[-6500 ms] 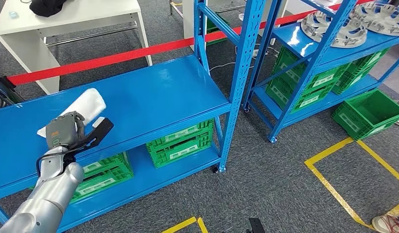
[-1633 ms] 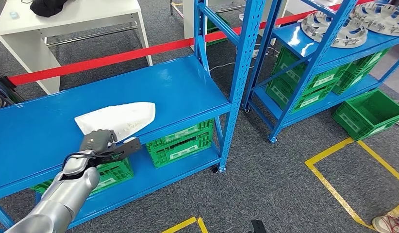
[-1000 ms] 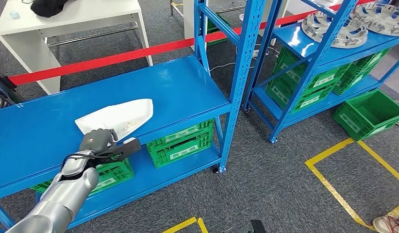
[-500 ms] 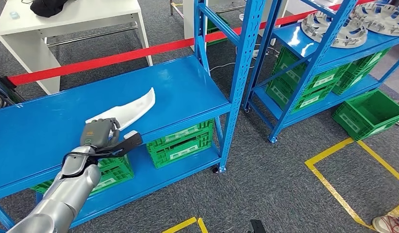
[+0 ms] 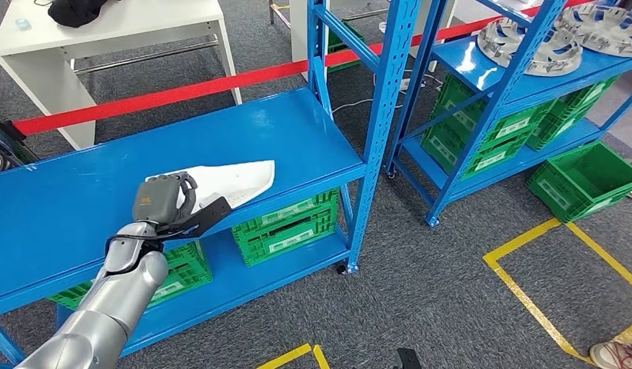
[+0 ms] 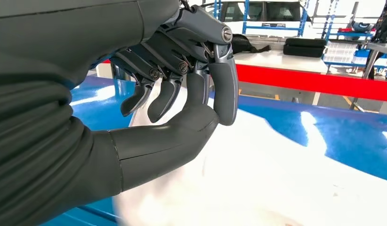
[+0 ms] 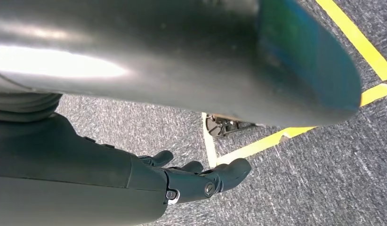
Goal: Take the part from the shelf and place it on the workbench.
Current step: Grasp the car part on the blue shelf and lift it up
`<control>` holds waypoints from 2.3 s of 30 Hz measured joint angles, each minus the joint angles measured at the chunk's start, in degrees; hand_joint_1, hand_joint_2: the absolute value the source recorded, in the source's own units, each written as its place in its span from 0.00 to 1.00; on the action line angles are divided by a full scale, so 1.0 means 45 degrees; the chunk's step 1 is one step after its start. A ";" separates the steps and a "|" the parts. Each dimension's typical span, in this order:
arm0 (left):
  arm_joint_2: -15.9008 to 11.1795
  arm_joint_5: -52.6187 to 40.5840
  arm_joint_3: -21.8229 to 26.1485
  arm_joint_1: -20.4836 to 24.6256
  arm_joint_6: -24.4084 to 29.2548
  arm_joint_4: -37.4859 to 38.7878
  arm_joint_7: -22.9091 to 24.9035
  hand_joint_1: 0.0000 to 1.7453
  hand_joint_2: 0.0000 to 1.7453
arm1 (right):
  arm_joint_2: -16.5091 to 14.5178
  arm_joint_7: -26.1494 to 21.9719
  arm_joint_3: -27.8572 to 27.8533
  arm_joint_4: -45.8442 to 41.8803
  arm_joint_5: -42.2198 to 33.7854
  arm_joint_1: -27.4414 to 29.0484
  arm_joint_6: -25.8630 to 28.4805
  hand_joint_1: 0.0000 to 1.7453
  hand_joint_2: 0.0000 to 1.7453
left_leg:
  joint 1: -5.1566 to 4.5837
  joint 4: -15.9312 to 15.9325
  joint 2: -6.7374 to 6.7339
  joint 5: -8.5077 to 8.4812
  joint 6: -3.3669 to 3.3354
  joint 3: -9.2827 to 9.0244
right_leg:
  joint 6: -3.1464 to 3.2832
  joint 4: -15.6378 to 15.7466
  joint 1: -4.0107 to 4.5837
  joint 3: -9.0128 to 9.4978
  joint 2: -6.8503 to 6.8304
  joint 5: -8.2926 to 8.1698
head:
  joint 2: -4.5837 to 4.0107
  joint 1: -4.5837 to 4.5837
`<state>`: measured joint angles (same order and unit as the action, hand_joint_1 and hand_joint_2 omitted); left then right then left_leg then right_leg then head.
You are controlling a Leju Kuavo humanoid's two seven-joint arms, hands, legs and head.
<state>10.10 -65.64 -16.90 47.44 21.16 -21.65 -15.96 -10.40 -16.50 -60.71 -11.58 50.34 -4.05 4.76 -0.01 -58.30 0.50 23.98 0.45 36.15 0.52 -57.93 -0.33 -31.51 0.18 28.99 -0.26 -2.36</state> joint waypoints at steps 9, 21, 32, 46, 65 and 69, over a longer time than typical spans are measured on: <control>0.0112 0.0254 0.0135 0.0109 0.0819 -0.0313 -0.0441 0.90 1.00 | 0.0000 -0.0055 -0.0061 0.0000 -0.0002 0.0000 0.0050 0.00 0.00 | 0.0001 0.0000 0.0000 0.0000 0.0000 0.0000 | 0.0000 0.0000 0.0001 -0.0001 0.0000 0.0000 | 0.0000 0.0000; 0.0154 -0.0044 0.0234 0.0624 0.0716 -0.0740 -0.0182 0.90 1.00 | 0.0000 -0.0152 -0.0172 0.0000 0.0005 0.0000 0.0008 0.00 0.00 | 0.0000 0.0000 -0.0002 0.0000 0.0000 -0.0001 | 0.0000 0.0000 0.0001 -0.0001 0.0002 0.0000 | 0.0000 0.0000; 0.0181 0.0167 0.0232 0.0607 -0.0203 -0.0597 -0.0646 0.22 1.00 | 0.0000 -0.0143 -0.0225 0.0000 0.0032 -0.0001 -0.0057 0.00 0.00 | 0.0000 0.0000 -0.0001 0.0000 0.0000 0.0000 | 0.0000 0.0000 0.0001 -0.0001 0.0001 0.0000 | 0.0000 0.0000; 0.0204 -0.0259 0.0098 0.0612 -0.1000 -0.0555 -0.0371 0.00 0.00 | 0.0000 -0.0163 -0.0260 0.0000 0.0185 -0.0004 -0.0101 0.00 0.00 | 0.0001 0.0001 -0.0001 0.0000 0.0000 0.0001 | 0.0000 0.0000 0.0001 -0.0001 0.0001 0.0000 | 0.0000 0.0000; -0.0486 -0.1356 -0.1400 0.1645 -0.6544 -0.0257 -0.0045 0.00 1.00 | 0.0000 -0.0204 -0.0373 0.0000 0.0158 -0.0003 -0.0162 0.00 0.00 | 0.0001 0.0001 -0.0001 0.0000 0.0000 0.0000 | 0.0000 0.0000 0.0002 -0.0002 0.0001 0.0000 | 0.0000 0.0000; -0.0579 -0.1161 -0.1867 0.1697 -0.5657 -0.0425 -0.0798 0.00 1.00 | 0.0000 -0.0259 -0.0487 0.0000 0.0140 -0.0003 -0.0107 0.00 0.00 | 0.0000 0.0001 0.0000 0.0000 0.0000 0.0001 | 0.0000 0.0000 0.0002 0.0000 0.0001 0.0000 | 0.0000 0.0001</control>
<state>7.49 -70.86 -25.30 55.08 -4.29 -23.57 -19.54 -10.40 -17.66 -62.90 -11.58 50.96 -4.06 4.28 0.00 -58.29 0.50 23.98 0.45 36.16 0.52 -57.93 -0.32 -31.51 0.19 28.99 -0.26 -2.36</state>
